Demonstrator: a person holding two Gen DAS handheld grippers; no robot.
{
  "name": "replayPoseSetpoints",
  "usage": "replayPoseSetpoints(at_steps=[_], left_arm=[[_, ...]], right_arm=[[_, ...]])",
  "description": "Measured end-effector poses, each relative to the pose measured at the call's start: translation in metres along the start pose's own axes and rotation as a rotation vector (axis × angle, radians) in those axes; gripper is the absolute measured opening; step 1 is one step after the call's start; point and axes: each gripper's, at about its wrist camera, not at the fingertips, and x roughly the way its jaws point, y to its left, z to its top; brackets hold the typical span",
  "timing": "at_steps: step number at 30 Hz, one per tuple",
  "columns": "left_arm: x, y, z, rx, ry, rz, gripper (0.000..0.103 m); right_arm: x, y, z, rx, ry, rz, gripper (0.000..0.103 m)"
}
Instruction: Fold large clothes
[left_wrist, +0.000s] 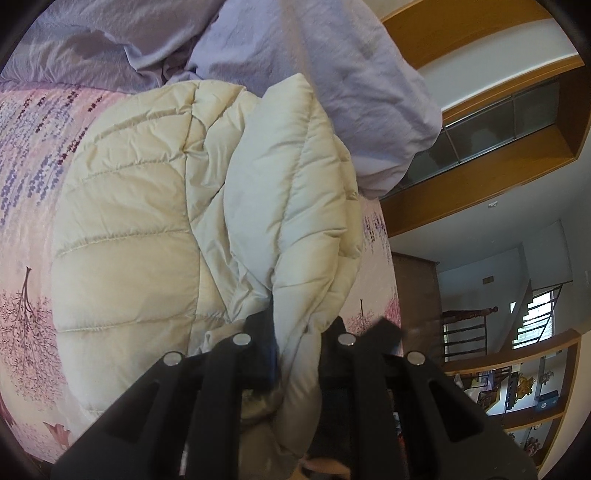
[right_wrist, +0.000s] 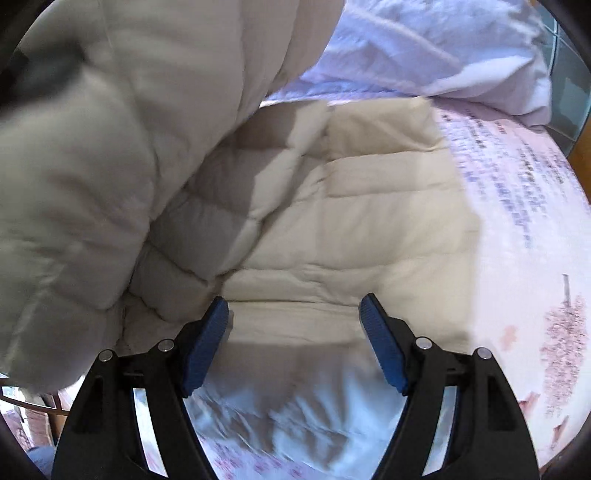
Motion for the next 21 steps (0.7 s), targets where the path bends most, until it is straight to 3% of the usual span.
replayPoseSetpoints(at_steps=[7, 11, 17, 20, 21], left_arm=[[0.023, -0.002, -0.003, -0.001, 0.039, 0.024, 0.014], [0.040, -0.010, -0.004, 0.010, 0.068, 0.033, 0.014], [0.070, -0.025, -0.012, 0.038, 0.135, 0.048, 0.016], [0.069, -0.032, -0.012, 0.066, 0.136, 0.060, 0.025], [0.065, -0.035, -0.011, 0.083, 0.129, 0.063, 0.033]], right_arm=[[-0.035, -0.027, -0.027, -0.055, 0.011, -0.031, 0.069], [-0.027, -0.031, -0.042, -0.062, 0.033, -0.066, 0.065], [-0.022, -0.044, -0.038, -0.015, 0.020, -0.068, 0.065], [-0.029, -0.048, -0.041, -0.006, 0.016, -0.083, 0.065], [-0.030, -0.050, -0.041, -0.002, 0.015, -0.091, 0.065]])
